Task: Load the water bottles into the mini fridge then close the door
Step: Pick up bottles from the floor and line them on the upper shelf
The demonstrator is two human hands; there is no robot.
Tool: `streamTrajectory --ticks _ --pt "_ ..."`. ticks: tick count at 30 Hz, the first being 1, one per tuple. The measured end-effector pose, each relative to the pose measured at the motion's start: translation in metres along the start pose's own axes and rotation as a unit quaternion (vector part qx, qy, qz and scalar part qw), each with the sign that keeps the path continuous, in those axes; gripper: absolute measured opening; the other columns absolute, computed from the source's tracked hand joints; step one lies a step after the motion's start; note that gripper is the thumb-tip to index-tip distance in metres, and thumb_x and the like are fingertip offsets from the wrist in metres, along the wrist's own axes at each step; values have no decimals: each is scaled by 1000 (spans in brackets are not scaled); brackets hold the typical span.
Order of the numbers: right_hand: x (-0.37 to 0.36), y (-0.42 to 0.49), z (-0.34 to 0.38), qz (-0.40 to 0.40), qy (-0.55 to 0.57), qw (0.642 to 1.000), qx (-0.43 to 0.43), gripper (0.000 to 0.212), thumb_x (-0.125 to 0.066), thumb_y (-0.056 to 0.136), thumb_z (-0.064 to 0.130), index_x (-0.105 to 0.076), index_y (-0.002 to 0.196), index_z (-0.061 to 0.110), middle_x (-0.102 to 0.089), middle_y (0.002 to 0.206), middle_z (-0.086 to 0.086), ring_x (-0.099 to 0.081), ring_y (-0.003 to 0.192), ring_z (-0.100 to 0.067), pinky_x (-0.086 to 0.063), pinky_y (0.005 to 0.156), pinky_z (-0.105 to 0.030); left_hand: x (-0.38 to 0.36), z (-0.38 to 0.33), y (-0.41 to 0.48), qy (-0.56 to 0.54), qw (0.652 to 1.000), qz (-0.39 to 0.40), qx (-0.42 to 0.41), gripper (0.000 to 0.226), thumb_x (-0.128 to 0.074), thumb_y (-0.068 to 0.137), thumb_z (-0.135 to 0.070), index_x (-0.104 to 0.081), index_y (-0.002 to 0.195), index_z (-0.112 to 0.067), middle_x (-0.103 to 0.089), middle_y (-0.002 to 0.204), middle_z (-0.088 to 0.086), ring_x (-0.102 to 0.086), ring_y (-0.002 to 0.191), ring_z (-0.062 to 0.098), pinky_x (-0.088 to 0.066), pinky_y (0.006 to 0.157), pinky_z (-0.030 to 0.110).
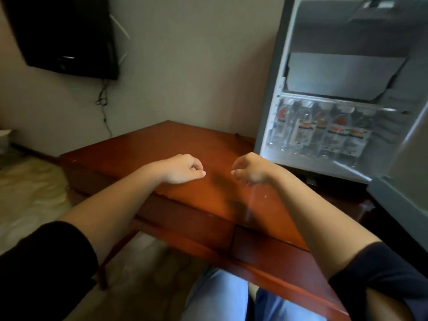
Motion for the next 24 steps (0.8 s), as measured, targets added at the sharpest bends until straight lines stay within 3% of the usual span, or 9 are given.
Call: streamTrajectory --ticks 7,12,17,19,24 --pt "-90 9 79 99 23 993 66 7 -53 94 16 -58 97 12 -63 96 -11 -65 68 -19 -52 53 -25 -9 88 -84 -20 994 13 106 32 -46 95 -38 -61 116 -18 -62 97 -6 -57 103 17 -46 95 35" --pt "-159 10 124 174 31 979 99 6 -53 94 18 -57 96 14 -60 97 -7 -62 65 -13 -52 58 -25 -23 146 -135 2 983 32 180 39 -46 96 -38 -58 123 -14 -59 124 2 -54 115 20 -44 100 36" --pt "-230 7 162 253 2 959 127 21 -51 95 20 -59 112 11 -62 105 -9 -65 77 -17 -55 69 -30 -46 201 -188 -39 968 31 247 37 -47 96 -31 -59 123 -8 -60 123 8 -57 107 21 -43 89 28" --pt "-260 7 177 284 -5 949 139 23 -50 96 20 -58 115 10 -62 105 -7 -65 78 -17 -54 67 -29 -58 227 -209 -54 958 28 280 36 -48 96 -30 -59 122 -7 -61 119 9 -58 109 23 -40 83 23" --pt "-347 11 202 346 -9 925 154 25 -52 96 19 -60 113 3 -59 99 -10 -66 81 -22 -53 64 -31 -102 298 -260 -97 925 40 364 36 -49 95 -32 -59 121 -10 -60 124 10 -55 115 24 -41 92 26"
Point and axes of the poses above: each hand's wrist, its own y-axis towards the middle knuckle, its own x-axis out of the back of the hand, z = x × y, the point moved 8 cm from there along y, towards the middle knuckle
